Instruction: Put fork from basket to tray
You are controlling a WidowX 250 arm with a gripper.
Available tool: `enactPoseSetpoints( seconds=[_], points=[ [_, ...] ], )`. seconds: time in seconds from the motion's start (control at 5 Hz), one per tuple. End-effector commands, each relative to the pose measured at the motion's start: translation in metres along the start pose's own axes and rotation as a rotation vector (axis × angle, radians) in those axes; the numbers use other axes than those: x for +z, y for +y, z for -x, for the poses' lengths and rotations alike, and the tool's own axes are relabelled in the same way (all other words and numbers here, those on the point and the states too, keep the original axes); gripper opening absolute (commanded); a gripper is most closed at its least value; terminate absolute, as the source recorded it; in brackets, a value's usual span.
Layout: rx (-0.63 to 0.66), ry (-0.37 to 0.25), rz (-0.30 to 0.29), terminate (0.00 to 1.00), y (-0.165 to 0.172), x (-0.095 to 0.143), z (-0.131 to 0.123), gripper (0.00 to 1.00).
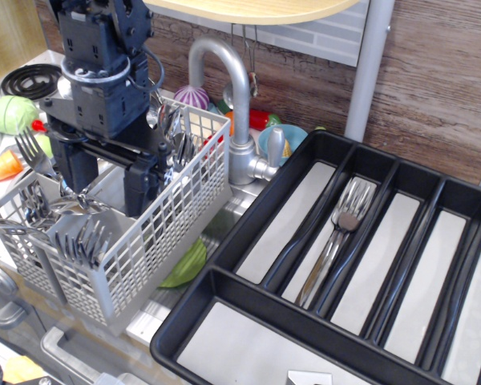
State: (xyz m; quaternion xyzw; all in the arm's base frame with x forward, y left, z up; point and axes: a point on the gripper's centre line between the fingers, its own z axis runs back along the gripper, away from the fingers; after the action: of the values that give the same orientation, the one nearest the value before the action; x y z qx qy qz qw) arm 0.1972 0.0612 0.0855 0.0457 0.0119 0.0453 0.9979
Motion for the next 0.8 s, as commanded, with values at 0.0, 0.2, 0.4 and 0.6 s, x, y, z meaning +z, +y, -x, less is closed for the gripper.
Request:
enactPoseSetpoints(
  seconds=[0.0, 0.2, 0.4, 0.6],
  points=[
    [0.0, 0.0, 0.0, 0.0, 0.0, 0.0, 0.0, 1.0],
    [0.008, 0.022, -0.024, 0.0, -0.011, 0.003, 0.01, 1.0],
    [0.012, 0.038, -0.066, 0.0, -0.008, 0.003, 0.019, 1.0],
    [0.021, 0.034, -0.051, 0.0, -0.005, -0.005, 0.028, 1.0]
  ],
)
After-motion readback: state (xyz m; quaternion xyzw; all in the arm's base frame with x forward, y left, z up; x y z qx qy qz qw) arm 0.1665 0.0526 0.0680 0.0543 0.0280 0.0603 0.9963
